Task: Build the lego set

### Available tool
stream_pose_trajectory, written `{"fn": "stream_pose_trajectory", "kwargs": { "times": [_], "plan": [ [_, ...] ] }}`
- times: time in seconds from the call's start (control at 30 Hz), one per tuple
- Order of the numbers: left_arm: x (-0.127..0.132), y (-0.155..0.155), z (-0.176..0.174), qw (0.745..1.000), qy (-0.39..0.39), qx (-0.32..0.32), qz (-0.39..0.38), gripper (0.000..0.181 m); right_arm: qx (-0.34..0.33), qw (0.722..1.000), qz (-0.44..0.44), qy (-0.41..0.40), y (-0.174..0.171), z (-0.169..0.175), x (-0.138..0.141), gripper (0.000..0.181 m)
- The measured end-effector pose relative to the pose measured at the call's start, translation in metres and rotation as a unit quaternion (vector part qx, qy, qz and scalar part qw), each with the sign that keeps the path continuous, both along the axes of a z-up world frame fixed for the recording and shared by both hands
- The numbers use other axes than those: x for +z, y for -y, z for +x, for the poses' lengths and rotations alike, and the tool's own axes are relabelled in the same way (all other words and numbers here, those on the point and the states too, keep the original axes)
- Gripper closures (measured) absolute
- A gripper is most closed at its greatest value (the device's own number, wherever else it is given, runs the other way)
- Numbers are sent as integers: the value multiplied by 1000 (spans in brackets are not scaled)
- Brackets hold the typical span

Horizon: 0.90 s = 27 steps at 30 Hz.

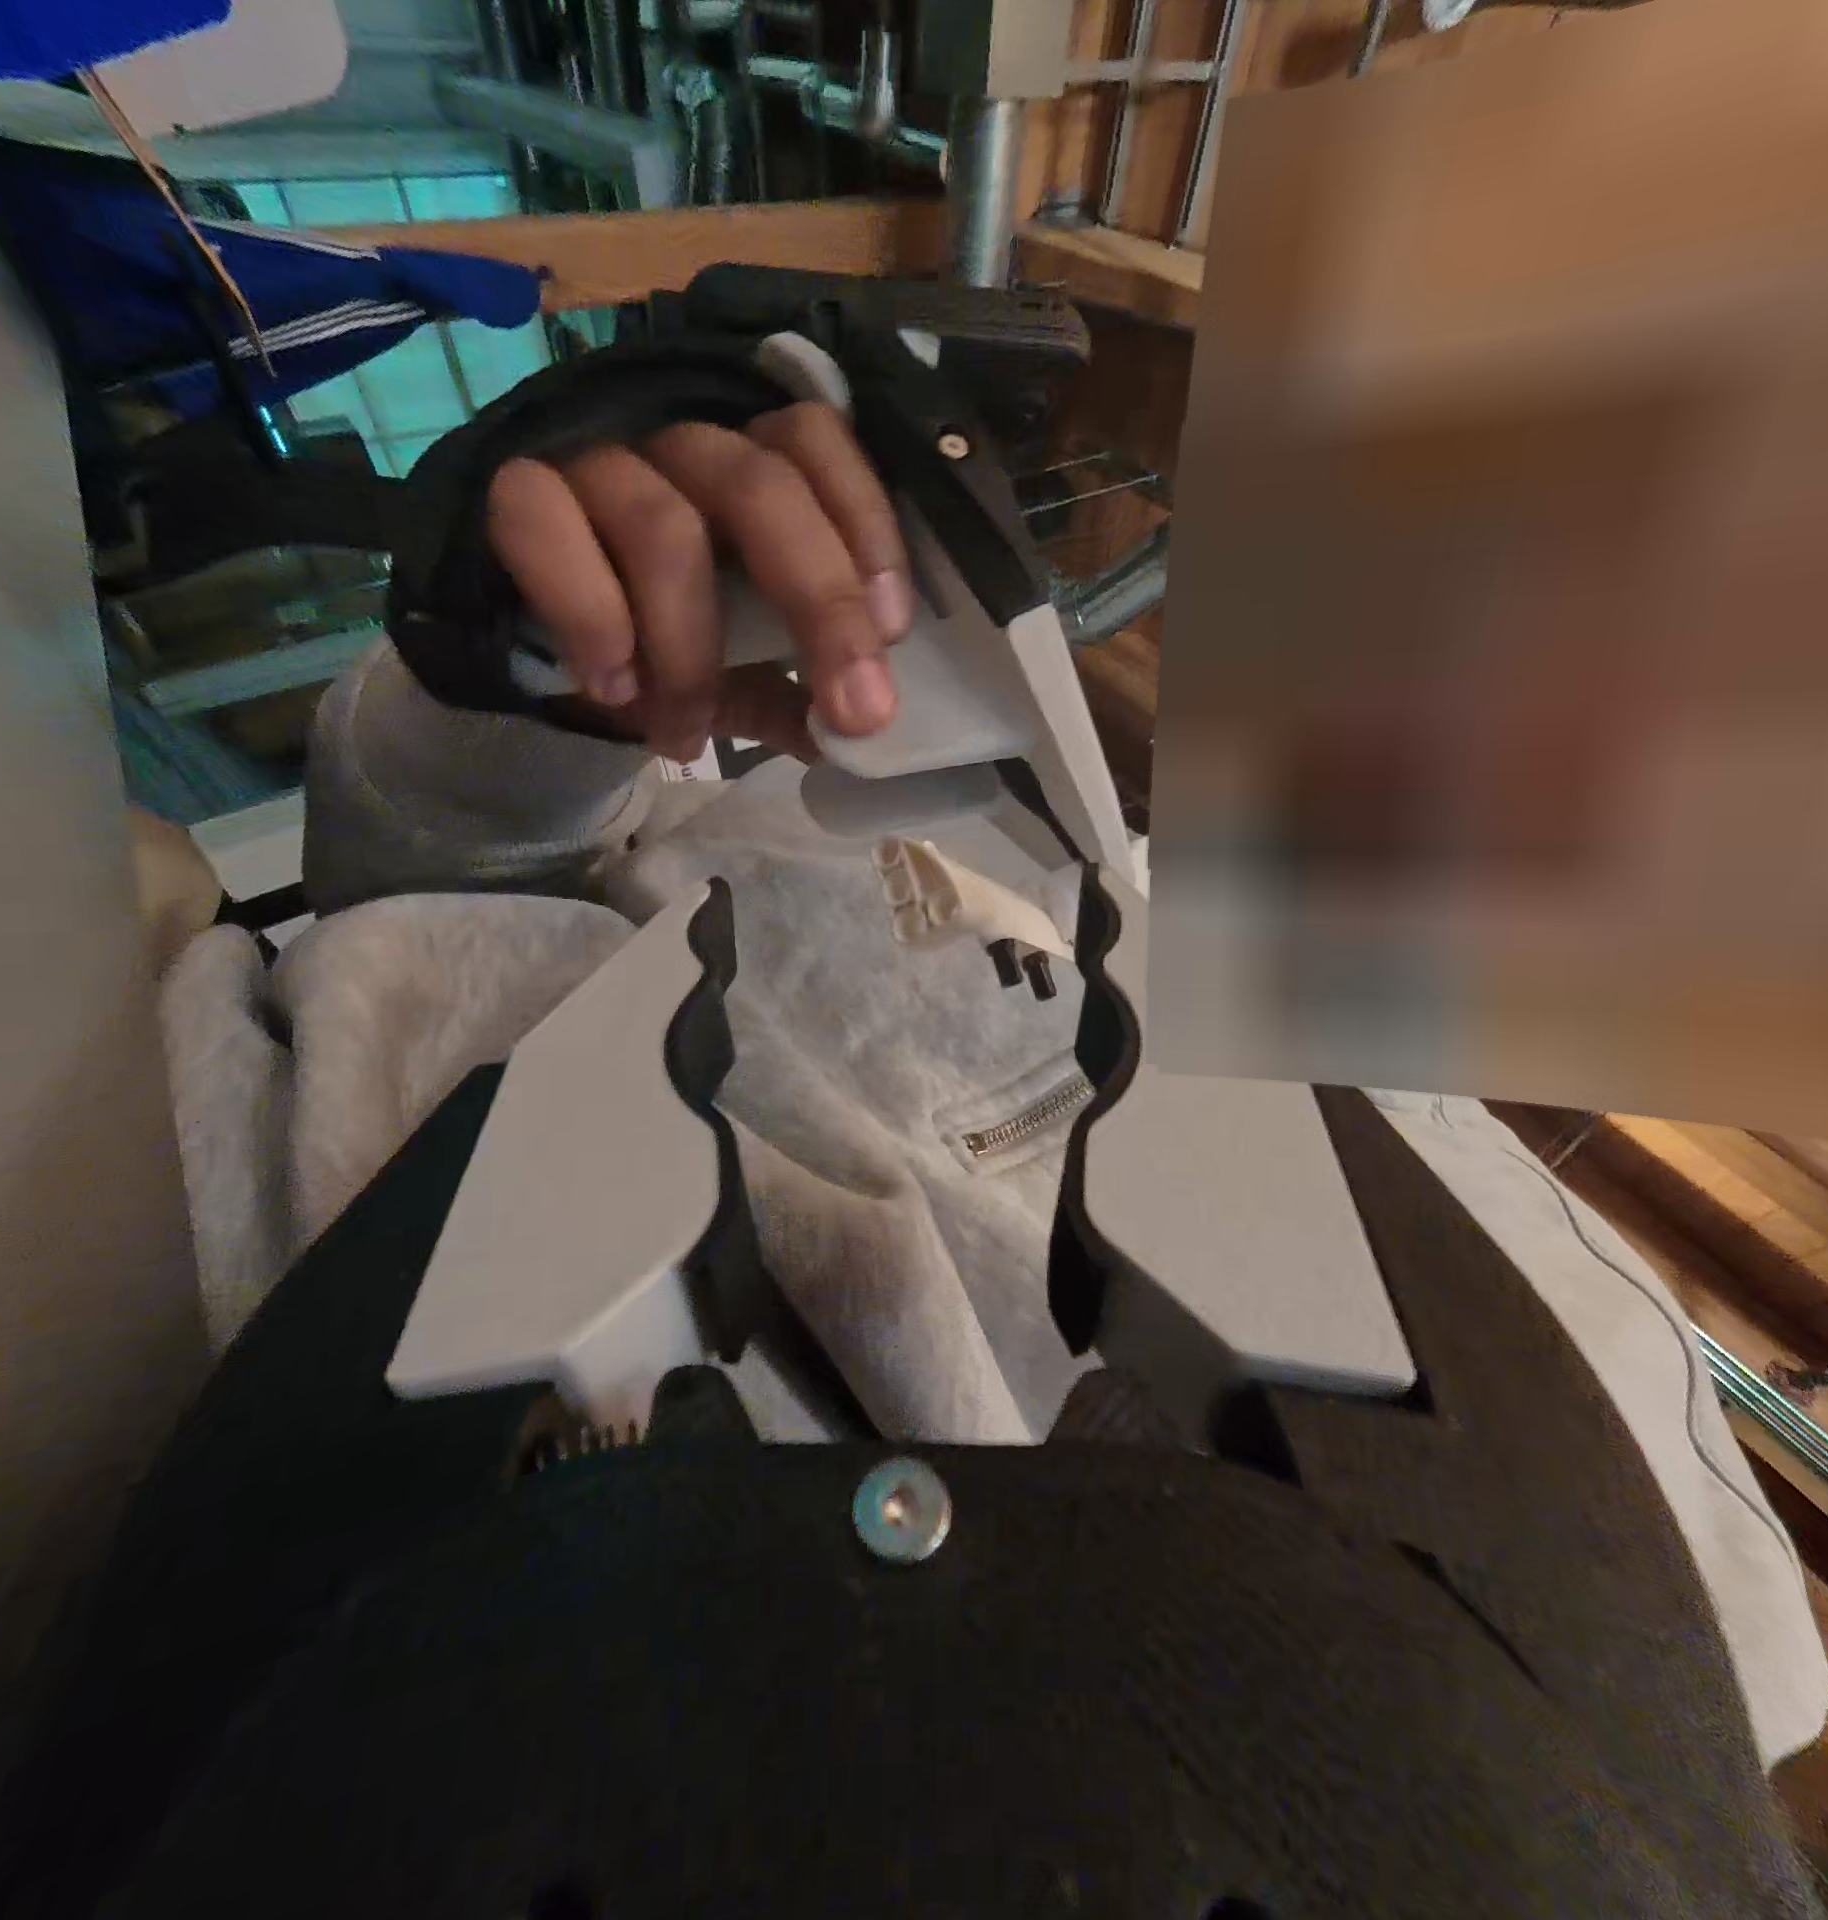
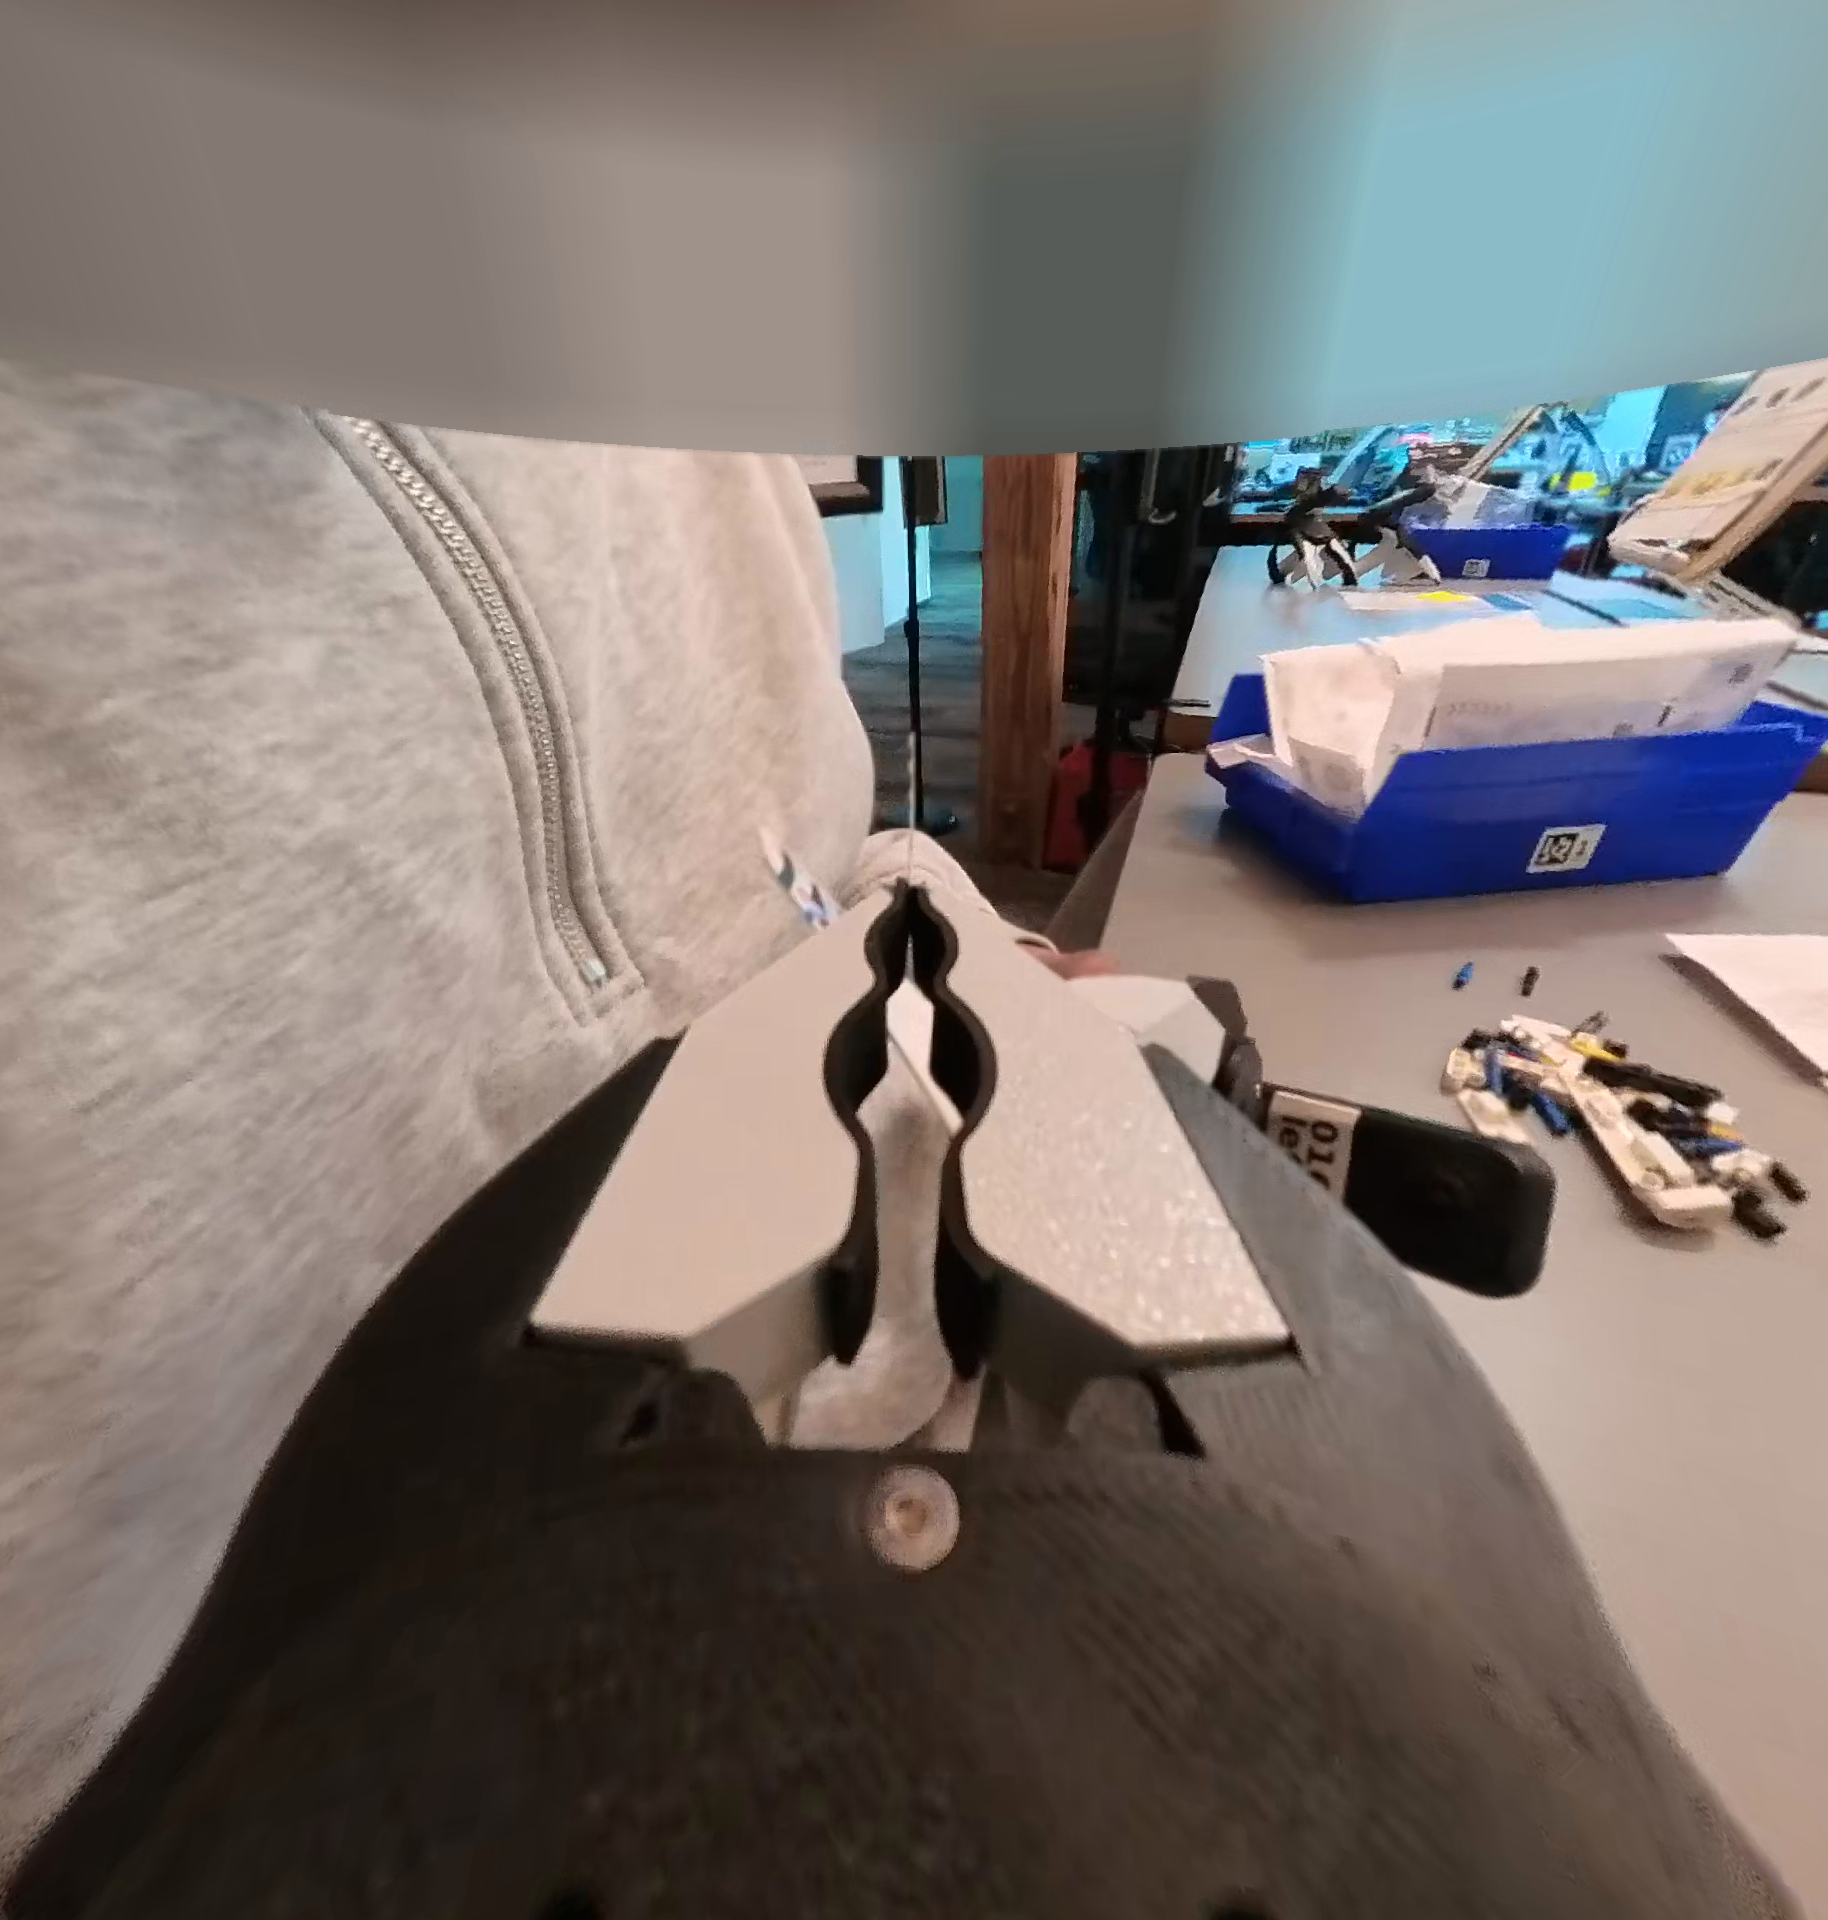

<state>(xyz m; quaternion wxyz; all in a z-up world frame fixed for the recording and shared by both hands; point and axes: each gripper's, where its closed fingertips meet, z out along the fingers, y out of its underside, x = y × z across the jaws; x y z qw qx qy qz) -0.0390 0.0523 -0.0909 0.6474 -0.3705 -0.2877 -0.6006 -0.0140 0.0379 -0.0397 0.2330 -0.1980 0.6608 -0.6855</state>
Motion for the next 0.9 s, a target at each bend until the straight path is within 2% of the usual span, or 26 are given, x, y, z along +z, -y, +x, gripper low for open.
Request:
{"fn": "stream_pose_trajectory", "kwargs": {
  "times": [0.13,0.27,0.4,0.43,0.57,0.73,0.8,0.87,0.9],
  "plan": [
    [12,1,10,999,-6,-28,39,124,16,1000,-5,-27,-3,7,6,181],
    [9,-12,22,997,-8,-66,25,125,22,998,0,-59,-5,14,-1,181],
    [9,-14,25,997,-8,-78,25,126,48,993,17,-110,-6,22,1,181],
    [10,-14,27,996,-11,-80,29,130,57,991,23,-123,-7,24,0,181],
    [12,-15,37,995,-30,-91,31,168,86,983,49,-153,-9,25,-8,181],
    [12,-6,33,997,-27,-60,38,176,86,983,58,-152,-15,21,-13,181],
    [12,-1,33,998,-30,-46,41,174,75,984,56,-152,-17,19,-15,181],
    [13,1,35,998,-27,-45,45,144,66,985,53,-153,-17,18,-17,181],
    [14,1,36,997,-24,-50,47,137,63,984,54,-156,-18,18,-18,181]
  ]
}}
